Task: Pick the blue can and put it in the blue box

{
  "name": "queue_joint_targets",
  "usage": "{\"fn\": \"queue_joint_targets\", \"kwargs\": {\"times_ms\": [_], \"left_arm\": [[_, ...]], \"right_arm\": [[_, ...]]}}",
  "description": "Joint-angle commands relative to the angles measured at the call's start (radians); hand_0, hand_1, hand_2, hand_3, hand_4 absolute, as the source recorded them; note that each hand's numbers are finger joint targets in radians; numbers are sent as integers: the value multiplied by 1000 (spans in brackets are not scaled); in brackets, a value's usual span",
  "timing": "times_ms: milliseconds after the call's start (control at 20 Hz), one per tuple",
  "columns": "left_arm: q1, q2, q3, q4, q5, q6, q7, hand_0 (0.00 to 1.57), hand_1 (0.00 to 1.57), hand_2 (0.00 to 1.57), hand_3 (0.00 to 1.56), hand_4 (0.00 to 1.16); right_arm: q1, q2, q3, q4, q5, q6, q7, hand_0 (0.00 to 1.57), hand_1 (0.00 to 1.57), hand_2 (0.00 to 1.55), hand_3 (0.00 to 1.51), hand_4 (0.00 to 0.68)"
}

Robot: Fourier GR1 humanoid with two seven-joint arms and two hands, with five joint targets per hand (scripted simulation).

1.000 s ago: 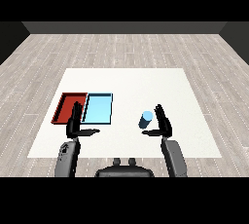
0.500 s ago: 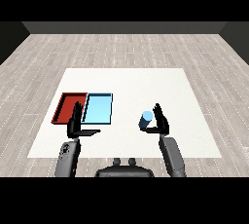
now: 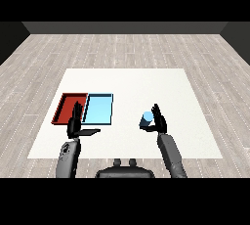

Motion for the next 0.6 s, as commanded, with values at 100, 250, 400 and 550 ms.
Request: {"fn": "queue_joint_targets", "kwargs": {"times_ms": [100, 250, 400, 550], "left_arm": [[18, 13, 1, -76, 11, -10, 43, 0, 0, 0, 0, 0], [-13, -13, -10, -21, 5, 15, 33, 0, 0, 0, 0, 0], [9, -8, -2, 43, -13, 5, -56, 0, 0, 0, 0, 0], [-12, 36, 43, -21, 66, -48, 29, 0, 0, 0, 0, 0]], "right_arm": [[-84, -8, -52, 179, -18, 28, -81, 0, 0, 0, 0, 0], [-18, 6, 76, 104, -74, -56, -98, 0, 0, 0, 0, 0], [-72, 6, 32, 105, -47, -30, -25, 0, 0, 0, 0, 0], [-66, 6, 133, 52, -122, -108, -13, 0, 0, 0, 0, 0]]}}
